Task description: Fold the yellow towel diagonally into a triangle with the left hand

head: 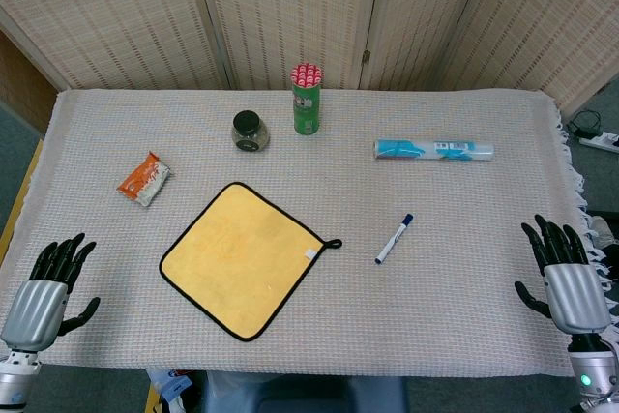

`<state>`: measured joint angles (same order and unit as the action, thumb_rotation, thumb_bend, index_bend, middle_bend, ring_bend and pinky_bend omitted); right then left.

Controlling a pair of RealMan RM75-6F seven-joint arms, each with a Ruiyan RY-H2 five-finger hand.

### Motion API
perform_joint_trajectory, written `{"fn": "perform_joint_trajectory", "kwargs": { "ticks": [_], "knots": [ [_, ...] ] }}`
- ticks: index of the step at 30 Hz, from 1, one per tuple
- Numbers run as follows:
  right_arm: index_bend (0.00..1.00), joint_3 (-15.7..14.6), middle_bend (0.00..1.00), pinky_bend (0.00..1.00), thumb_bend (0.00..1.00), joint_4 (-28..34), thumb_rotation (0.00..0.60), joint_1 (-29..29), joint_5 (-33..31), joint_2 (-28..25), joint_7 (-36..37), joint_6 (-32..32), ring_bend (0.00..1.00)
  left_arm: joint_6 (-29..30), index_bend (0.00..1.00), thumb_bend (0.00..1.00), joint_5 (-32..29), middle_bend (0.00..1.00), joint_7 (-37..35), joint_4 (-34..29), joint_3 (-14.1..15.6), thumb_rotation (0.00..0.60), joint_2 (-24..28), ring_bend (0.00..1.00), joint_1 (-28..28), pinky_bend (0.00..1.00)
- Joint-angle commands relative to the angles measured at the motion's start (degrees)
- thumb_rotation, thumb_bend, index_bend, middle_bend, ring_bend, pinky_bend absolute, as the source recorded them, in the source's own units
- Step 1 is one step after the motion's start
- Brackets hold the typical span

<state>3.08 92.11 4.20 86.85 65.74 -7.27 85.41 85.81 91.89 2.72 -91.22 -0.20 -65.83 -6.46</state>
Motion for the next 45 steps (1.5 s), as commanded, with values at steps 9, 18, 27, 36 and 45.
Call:
{"fn": "perform_joint_trajectory", "kwargs": {
  "ticks": [9,18,27,36,45],
  "knots": [
    [0.00,-0.45,0.00,0.00,0.34,1.00,0.600,-1.10,1.68,-1.10,0.87,2.38,0.00,0.40,0.07,0.36,3.07,0.01,-1.93,-0.88,0.94,0.600,-0.51,0.00,-0.64,0.00],
    [0.00,-0.34,0.00,0.00,0.34,1.72,0.600,-1.60,2.37,-1.12,0.93,3.59,0.00,-9.68,0.16,0.36,1.69,0.64,-10.13,-10.10,-0.85,0.600,3.10,0.75,-8.08,0.87],
    [0.00,-0.27,0.00,0.00,0.34,1.55,0.600,-1.47,1.13,-0.98,0.67,2.28,0.00,-16.02,0.40,0.36,-2.40,1.00,-14.52,-6.42,-6.39,0.600,-4.68,1.00,-15.85,1.00],
    [0.00,-0.82,0.00,0.00,0.34,0.60,0.600,-0.11,0.25,-1.57,2.97,-1.78,0.00,-29.51,0.37,0.40,-15.40,1.00,-10.85,1.99,-12.94,0.600,-10.37,1.00,-25.93,1.00],
    [0.00,-0.77,0.00,0.00,0.33,-1.27,0.600,1.46,-2.38,-1.47,5.10,-6.45,0.00,-37.41,0.32,0.40,-25.46,1.00,-9.32,16.42,-17.04,0.600,-17.99,1.00,-33.44,1.00]
  ]
}}
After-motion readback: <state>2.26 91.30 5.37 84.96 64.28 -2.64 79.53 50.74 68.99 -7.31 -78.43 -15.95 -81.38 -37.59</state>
